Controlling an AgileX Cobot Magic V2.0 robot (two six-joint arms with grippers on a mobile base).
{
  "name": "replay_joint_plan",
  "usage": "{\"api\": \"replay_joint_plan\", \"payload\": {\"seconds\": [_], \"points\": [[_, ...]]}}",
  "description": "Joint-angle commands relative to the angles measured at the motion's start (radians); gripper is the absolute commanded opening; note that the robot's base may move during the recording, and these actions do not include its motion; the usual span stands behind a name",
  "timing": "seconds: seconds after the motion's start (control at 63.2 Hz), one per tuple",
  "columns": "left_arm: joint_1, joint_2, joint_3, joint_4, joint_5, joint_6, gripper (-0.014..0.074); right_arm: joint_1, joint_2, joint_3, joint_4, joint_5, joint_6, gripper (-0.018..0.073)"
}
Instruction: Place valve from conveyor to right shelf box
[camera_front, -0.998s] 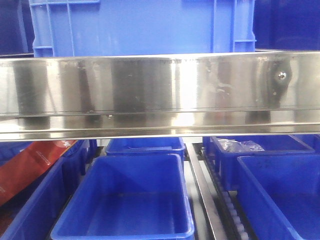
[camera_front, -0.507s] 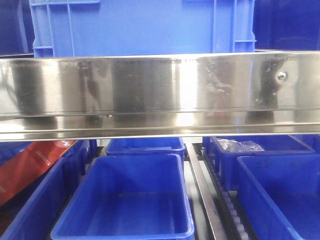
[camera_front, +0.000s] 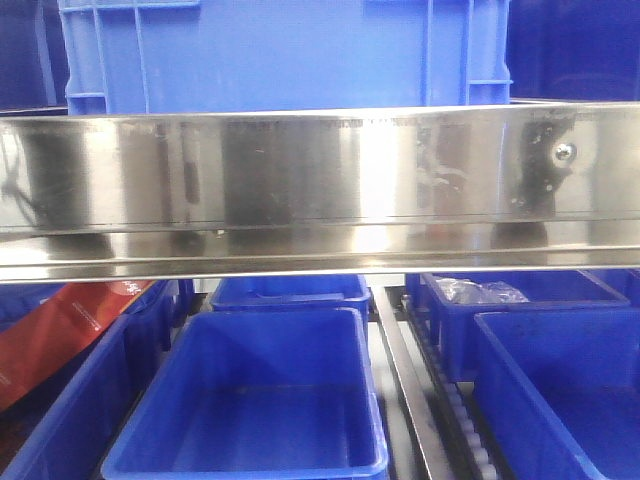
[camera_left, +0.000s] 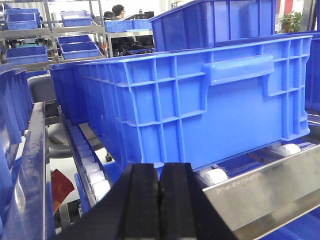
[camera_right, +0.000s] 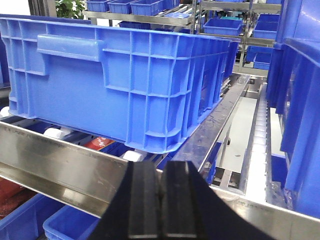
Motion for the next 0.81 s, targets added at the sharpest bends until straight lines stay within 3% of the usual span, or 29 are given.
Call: {"api": "replay_joint_plan", "payload": {"seconds": [0.0, 0.253, 0.586, 0.649, 0.792], "points": [[0.000, -0.007, 0.000, -0.007, -0.022, -0.008, -0.0111, -0.002, -0.004, 0.004, -0.008, -0.023, -0.006, -0.0162], [0.019, -0.028, 0.021, 0.004, -0.028, -0.008, -0.0111, -0.002, -0.004, 0.004, -0.008, -0.023, -0.006, -0.0162], [0.371, -0.287, 0.209, 0.032, -0.037, -0.008, -0.0111, -0.002, -0.004, 0.004, -0.008, -0.023, -0.006, -0.0162], [0.408, -0.291, 0.254, 0.032, -0.062, -0.010, -0.0111, -0.002, -0.004, 0.004, -0.008, -0.023, -0.006, -0.0162], [0.436, -0.291, 0.318, 0.031, -0.153, -0.124, -0.0111, -0.002, -0.006, 0.004, -0.008, -0.023, -0.006, -0.0162]]}}
